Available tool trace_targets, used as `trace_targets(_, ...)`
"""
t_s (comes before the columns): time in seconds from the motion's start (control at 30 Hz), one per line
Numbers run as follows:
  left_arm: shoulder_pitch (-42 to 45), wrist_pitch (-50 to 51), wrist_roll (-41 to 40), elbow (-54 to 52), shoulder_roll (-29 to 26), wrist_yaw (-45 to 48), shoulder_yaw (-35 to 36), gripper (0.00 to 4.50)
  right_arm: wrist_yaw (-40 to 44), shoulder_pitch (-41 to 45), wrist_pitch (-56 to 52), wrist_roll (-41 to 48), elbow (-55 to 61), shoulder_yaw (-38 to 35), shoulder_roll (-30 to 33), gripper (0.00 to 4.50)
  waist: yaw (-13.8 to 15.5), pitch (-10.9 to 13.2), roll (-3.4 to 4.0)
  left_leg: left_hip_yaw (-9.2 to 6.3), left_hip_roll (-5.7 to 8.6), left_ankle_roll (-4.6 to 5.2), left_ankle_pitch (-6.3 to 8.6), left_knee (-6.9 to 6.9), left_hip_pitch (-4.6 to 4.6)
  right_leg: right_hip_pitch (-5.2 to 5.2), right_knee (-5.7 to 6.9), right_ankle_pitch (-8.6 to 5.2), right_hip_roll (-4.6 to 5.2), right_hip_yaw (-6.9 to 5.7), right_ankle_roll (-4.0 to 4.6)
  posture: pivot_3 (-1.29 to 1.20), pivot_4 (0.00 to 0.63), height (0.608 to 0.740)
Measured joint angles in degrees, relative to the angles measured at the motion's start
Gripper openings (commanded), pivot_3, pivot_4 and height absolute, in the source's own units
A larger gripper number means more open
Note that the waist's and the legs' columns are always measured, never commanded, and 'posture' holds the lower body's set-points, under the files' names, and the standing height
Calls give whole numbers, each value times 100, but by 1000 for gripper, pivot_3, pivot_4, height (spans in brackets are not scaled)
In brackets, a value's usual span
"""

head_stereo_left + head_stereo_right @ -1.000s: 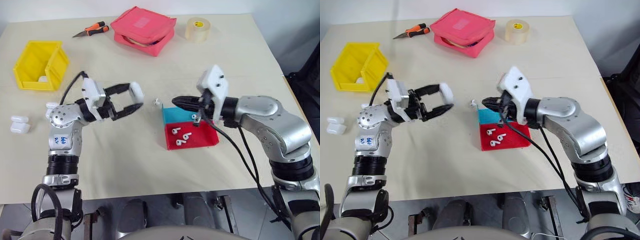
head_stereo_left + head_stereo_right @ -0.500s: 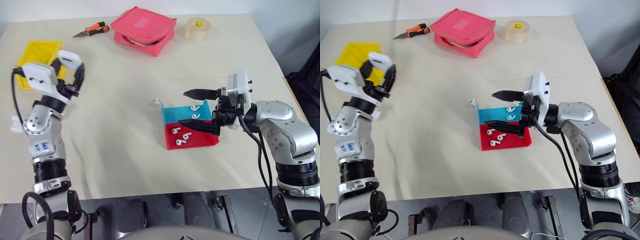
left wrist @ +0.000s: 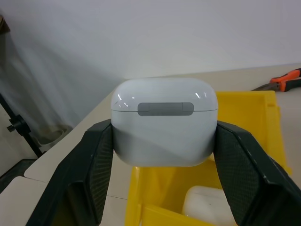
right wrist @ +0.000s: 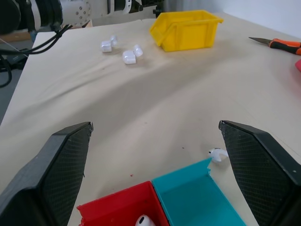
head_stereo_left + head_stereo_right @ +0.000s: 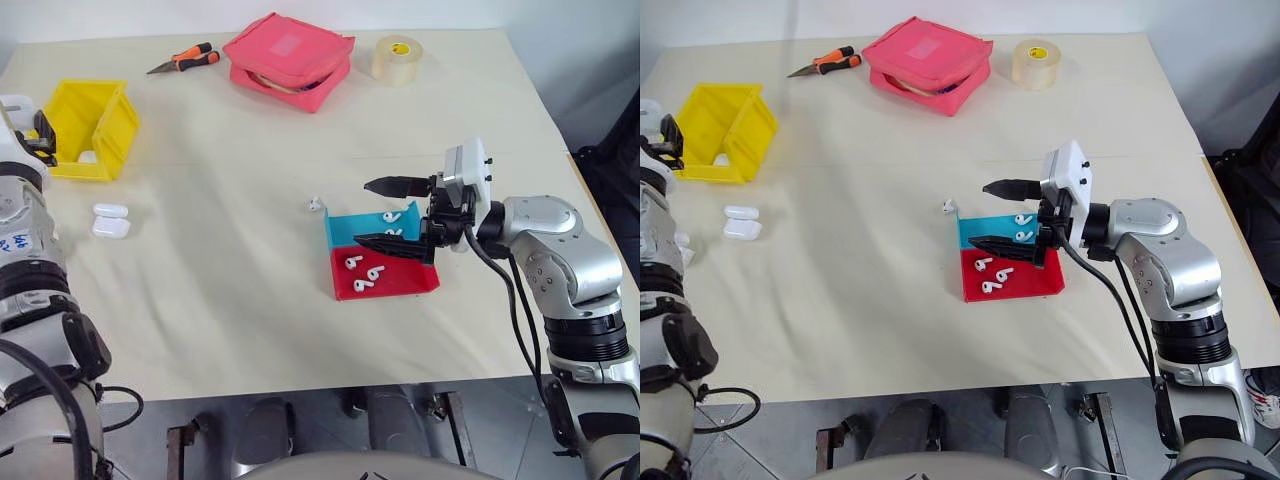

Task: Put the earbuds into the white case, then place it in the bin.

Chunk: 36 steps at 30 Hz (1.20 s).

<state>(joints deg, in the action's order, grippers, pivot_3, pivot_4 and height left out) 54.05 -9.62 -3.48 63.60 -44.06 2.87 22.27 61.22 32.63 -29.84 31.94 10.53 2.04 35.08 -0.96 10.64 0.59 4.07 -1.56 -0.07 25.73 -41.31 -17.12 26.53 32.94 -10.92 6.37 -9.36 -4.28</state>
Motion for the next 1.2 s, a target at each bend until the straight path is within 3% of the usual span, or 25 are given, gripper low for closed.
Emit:
trace_targets(0.03,116,-43,50,217,-2,66,-90,2780,1,14,0,-7,-10,2,0,4493,-1,0,0,0,0,0,0,0,0,0,0,0,0,0,0,0,150,740)
trace_targets(0.2,381,-240,128,746,2,228,-281,4451,5,81,0,-52,-124,5,0,4500,-79,-1,-3,4,0,1,0,2,2,1,1,0,-1,0,0,0,150,740)
trace_targets(0.43,351,-509,128,819,-11,329,-314,4483,4,81,0,-61,-171,4,4,4500,-95,-1,-3,10,0,2,-1,3,6,2,3,0,0,1,0,0,150,740)
trace_targets(0.57,-119,-774,-1,478,-119,1145,-314,4483,2,83,0,-88,-173,-8,36,4500,-102,-1,-2,14,-1,2,-1,2,6,5,4,0,0,2,0,0,150,740)
trace_targets(0.73,-2031,-959,-675,-1571,-168,2998,-276,4483,176,77,109,-95,-188,-46,103,4500,-118,0,-1,24,-6,2,-1,3,4,12,3,-1,2,1,1,0,150,740)
trace_targets(0.87,-3735,-66,-1773,-3718,-53,3801,94,4483,341,68,151,-100,-261,-59,182,4500,-112,1,0,23,-13,1,-1,1,5,13,6,-2,4,2,3,0,150,740)
trace_targets(0.97,-4541,318,-2539,-4971,37,4258,475,4483,564,73,245,-120,-348,0,255,4500,-51,2,0,20,-11,1,0,0,5,11,9,-2,11,5,3,0,150,740)
trace_targets(1.1,-5815,1043,-3245,-6184,5,4824,922,4483,1191,-106,358,-142,-476,50,611,4500,-45,3,3,21,-8,6,4,3,6,9,4,-2,14,7,3,0,150,740)
trace_targets(1.2,-6446,1278,-3339,-6621,5,5243,997,4483,1615,-196,363,-94,-615,47,763,4500,-43,5,5,20,-10,2,7,3,5,9,4,-3,8,6,6,0,150,740)
